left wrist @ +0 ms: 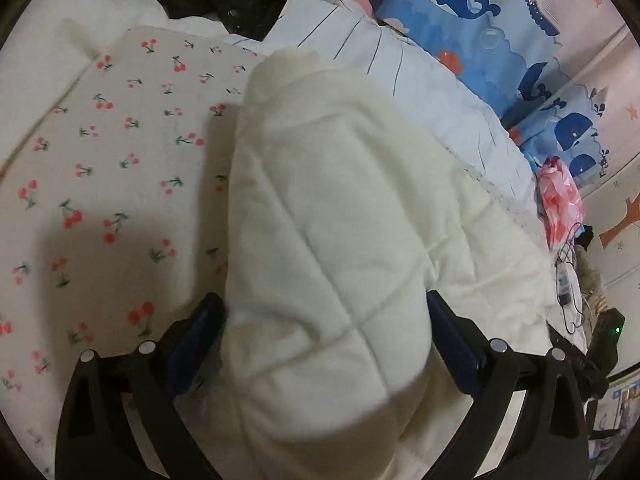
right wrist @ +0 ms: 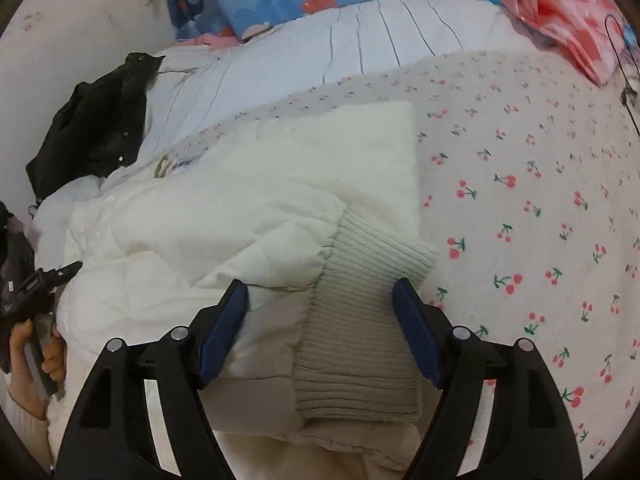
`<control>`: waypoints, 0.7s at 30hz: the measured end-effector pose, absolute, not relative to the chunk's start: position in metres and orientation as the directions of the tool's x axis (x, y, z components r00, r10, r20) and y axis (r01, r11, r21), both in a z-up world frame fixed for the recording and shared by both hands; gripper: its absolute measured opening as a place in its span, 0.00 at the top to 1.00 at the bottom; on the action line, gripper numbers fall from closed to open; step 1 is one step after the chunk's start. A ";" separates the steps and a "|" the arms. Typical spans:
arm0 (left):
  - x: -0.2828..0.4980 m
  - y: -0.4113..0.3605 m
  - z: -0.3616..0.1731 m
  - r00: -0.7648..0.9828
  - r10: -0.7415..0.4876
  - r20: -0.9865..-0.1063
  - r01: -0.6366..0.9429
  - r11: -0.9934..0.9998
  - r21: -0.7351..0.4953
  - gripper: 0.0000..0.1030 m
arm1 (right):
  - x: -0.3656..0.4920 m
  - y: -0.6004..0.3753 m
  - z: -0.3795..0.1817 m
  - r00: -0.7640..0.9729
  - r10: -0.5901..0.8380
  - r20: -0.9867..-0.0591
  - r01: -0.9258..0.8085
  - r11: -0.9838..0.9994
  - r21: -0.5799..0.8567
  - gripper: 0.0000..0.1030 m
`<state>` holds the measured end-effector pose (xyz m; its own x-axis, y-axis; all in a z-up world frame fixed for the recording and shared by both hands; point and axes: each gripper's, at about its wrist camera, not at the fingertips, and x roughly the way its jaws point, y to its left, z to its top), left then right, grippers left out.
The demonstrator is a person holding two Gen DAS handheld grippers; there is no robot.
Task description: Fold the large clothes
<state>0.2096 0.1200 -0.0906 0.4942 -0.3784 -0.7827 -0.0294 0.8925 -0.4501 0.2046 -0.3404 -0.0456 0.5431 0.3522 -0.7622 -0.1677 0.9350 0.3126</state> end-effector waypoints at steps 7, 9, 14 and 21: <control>0.089 0.176 -0.013 0.508 -0.441 -0.740 0.090 0.882 -0.463 0.07 | 0.113 -0.425 -0.010 0.518 0.500 -0.694 -0.207 0.861 0.465 0.12; 0.048 0.195 -0.018 0.459 -0.458 -0.761 0.074 0.874 -0.481 0.07 | 0.087 -0.456 -0.021 0.471 0.527 -0.708 -0.190 0.844 0.502 0.11; -0.041 0.217 -0.051 0.344 -0.517 -0.784 -0.028 0.829 -0.559 0.07 | 0.009 -0.496 -0.062 0.320 0.650 -0.689 -0.106 0.748 0.655 0.11; -0.127 0.214 -0.075 0.248 -0.632 -0.734 -0.034 0.752 -0.658 0.07 | -0.076 -0.487 -0.071 0.182 0.801 -0.571 -0.173 0.597 0.783 0.09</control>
